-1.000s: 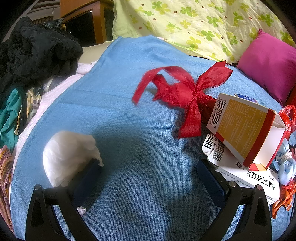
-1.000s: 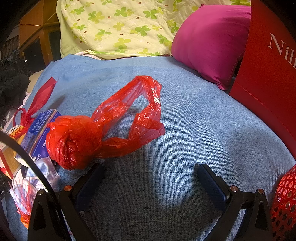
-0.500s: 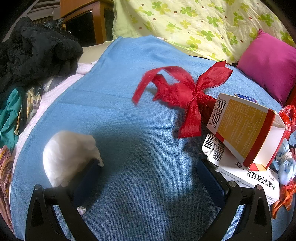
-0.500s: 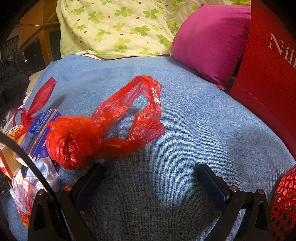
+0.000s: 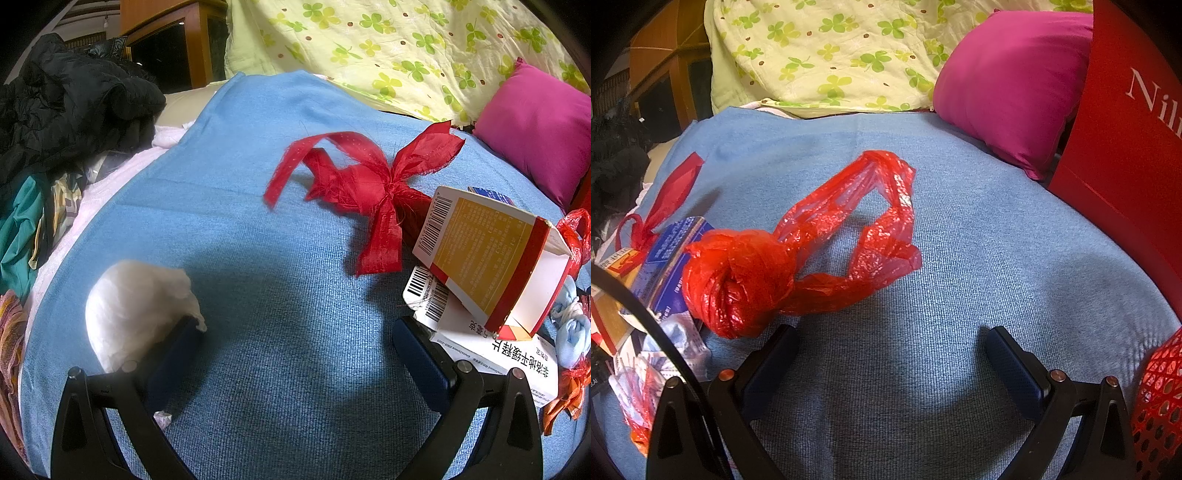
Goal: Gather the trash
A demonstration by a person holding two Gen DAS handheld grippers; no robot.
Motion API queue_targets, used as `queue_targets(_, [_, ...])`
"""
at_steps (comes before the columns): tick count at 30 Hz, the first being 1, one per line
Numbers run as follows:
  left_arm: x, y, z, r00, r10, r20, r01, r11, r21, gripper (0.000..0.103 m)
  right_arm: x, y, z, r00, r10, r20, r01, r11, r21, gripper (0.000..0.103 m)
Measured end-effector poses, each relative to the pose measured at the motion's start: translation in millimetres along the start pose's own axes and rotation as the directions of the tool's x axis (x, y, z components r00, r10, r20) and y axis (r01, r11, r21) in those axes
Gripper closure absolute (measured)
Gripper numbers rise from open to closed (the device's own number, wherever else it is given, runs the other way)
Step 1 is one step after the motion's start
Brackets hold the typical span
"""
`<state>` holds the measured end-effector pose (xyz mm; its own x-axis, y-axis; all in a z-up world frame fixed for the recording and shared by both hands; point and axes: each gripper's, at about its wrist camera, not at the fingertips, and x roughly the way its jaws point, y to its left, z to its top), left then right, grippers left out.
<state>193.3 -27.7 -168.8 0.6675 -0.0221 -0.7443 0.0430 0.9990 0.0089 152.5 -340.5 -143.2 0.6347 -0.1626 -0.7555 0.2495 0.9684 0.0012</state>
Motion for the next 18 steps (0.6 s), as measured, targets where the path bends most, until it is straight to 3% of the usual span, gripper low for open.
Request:
queue_targets(14, [-3.7, -2.4, -5.4, 1.0, 0.018, -0.003, -0.019, 1.0, -0.01, 0.0, -7.9, -0.3, -2.4, 0.998, -0.021, -0.055, 0.023, 0.999, 0.031, 0.0])
queue_targets(18, [-11.1, 0.5, -7.0, 0.997, -0.006, -0.081, 0.001, 0.999, -0.054, 0.0, -5.8, -2.6, -0.2, 0.997, -0.004, -0.08, 0.007, 0.999, 0.039, 0.0])
